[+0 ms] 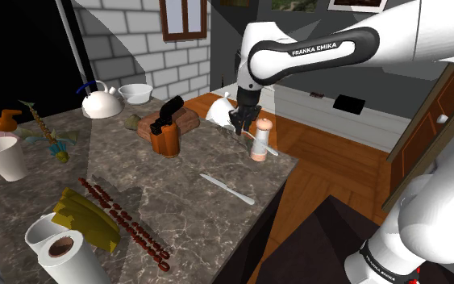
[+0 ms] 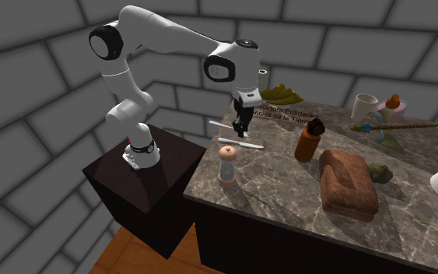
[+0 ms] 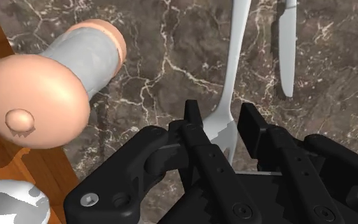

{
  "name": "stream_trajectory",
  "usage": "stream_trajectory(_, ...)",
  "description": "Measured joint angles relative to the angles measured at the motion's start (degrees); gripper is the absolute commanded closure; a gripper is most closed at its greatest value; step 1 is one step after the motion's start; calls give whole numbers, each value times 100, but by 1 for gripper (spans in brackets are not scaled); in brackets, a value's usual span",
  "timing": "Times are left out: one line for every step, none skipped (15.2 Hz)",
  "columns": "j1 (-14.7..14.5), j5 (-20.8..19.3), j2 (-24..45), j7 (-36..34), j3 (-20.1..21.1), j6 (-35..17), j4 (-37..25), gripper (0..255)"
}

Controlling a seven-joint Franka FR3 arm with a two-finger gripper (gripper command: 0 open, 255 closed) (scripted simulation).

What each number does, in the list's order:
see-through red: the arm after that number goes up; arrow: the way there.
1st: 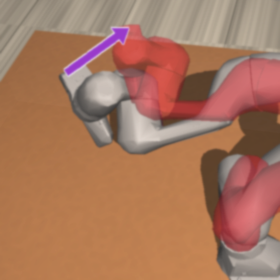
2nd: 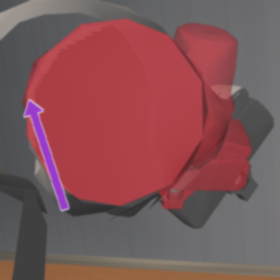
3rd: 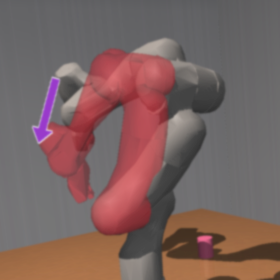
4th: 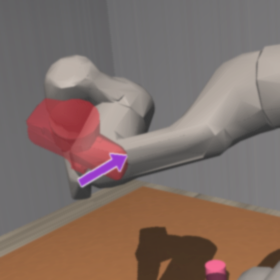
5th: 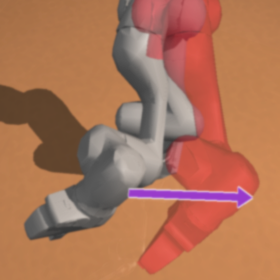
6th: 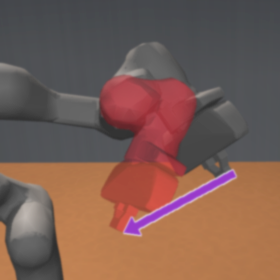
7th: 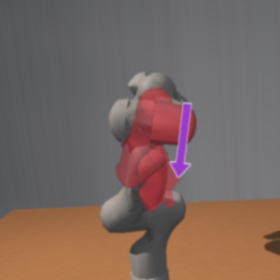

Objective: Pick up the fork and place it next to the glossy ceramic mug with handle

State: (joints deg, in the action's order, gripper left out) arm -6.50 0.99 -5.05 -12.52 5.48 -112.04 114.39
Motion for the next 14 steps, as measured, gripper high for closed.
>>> stream_trajectory(-46,1,5,-97,54,0,-7,255)
stream_trajectory(-110,1,-3,-233,130,20,-18,255)
stream_trajectory(-161,-2,17,-346,193,22,-42,255)
stream_trajectory(-220,-2,29,-474,263,10,-42,255)
stream_trajectory(-270,-5,40,-587,323,13,-56,255)
stream_trajectory(-357,-13,80,-773,428,18,-102,255)
stream_trajectory(-420,-32,175,-924,506,25,-205,255)
stream_trajectory(-486,-40,208,-1072,581,54,-265,255)
stream_trajectory(-546,-42,198,-1200,648,71,-274,255)
stream_trajectory(-607,-47,207,-1334,717,41,-254,255)
stream_trajectory(-669,-66,270,-1474,789,73,-346,255)
stream_trajectory(-727,-78,302,-1601,853,70,-375,255)
stream_trajectory(-806,-105,376,-1771,939,87,-463,255)
stream_trajectory(-871,-119,409,-1912,1009,87,-497,255)
